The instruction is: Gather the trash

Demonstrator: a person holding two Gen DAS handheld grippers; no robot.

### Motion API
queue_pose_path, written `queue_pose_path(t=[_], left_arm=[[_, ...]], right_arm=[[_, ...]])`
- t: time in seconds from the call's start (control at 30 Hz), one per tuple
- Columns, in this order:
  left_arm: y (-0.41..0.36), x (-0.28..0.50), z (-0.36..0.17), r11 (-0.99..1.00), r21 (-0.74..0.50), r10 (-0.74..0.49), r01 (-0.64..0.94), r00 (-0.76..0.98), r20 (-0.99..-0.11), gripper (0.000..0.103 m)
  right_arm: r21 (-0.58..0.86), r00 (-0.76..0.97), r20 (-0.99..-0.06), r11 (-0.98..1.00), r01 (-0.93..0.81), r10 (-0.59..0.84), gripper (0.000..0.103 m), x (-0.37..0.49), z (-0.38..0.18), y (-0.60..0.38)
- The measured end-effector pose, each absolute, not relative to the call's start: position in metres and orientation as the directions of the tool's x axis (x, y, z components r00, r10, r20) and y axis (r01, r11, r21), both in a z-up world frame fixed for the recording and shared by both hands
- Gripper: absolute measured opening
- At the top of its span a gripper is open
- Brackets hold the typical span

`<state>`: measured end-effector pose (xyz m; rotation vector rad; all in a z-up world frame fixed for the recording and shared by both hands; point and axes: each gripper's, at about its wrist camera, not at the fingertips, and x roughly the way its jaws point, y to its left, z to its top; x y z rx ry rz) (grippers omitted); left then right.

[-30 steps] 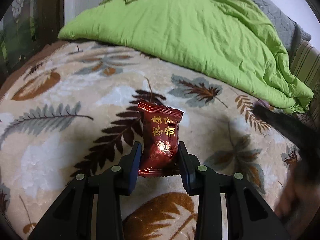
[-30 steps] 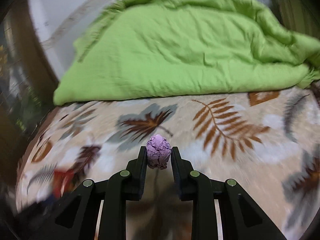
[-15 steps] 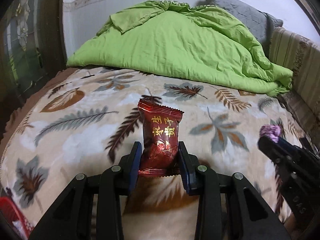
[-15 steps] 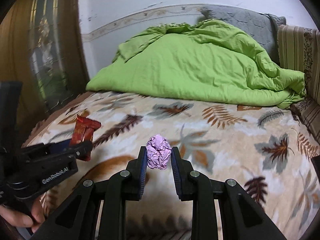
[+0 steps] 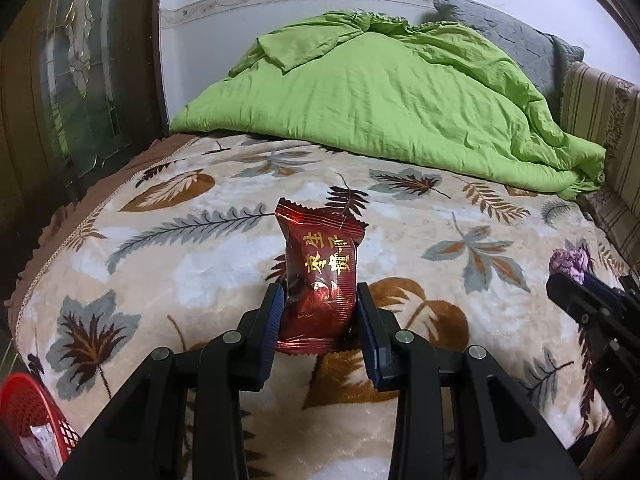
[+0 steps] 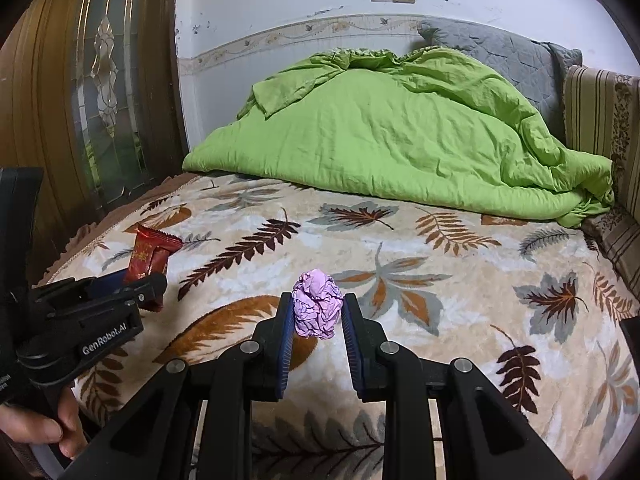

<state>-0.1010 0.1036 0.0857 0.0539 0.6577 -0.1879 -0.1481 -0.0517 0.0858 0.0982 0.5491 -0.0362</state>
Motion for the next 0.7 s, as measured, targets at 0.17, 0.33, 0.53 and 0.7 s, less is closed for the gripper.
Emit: queue_pose_path(t=[0.17, 0.33, 0.53, 0.7], left_arm=[[0.1041, -0.0986, 0.085, 0.981, -0.014, -0.159, 0.191, 0.773, -0.614, 0.035], [0.1042, -0.099, 0.0849, 0.982, -0.011, -0.156, 0.19, 0.773, -0.615, 0.035], [0.1048, -0.0989, 0.0852, 0.98, -0.017, -0.165, 0.196, 0.772, -0.614, 0.035], [0.1024, -0.1015, 0.0892, 0.978, -0.034, -0.183, 0.206, 0.768, -0.613, 0.035]], right_arm=[[0.075, 0.848, -0.53, 0.996, 0.058, -0.01, 0.025, -0.1441, 0.083, -0.0498], [0.083, 0.846, -0.533, 0.995, 0.048, 0.003, 0.025, -0.1414, 0.081, -0.0495], [0.103, 0.848, -0.529, 0.993, 0.053, 0.01, 0.025, -0.1419, 0.0817, -0.053], [0.102, 0.853, -0.521, 0.993, 0.051, 0.01, 0.025, -0.145, 0.086, -0.0527]])
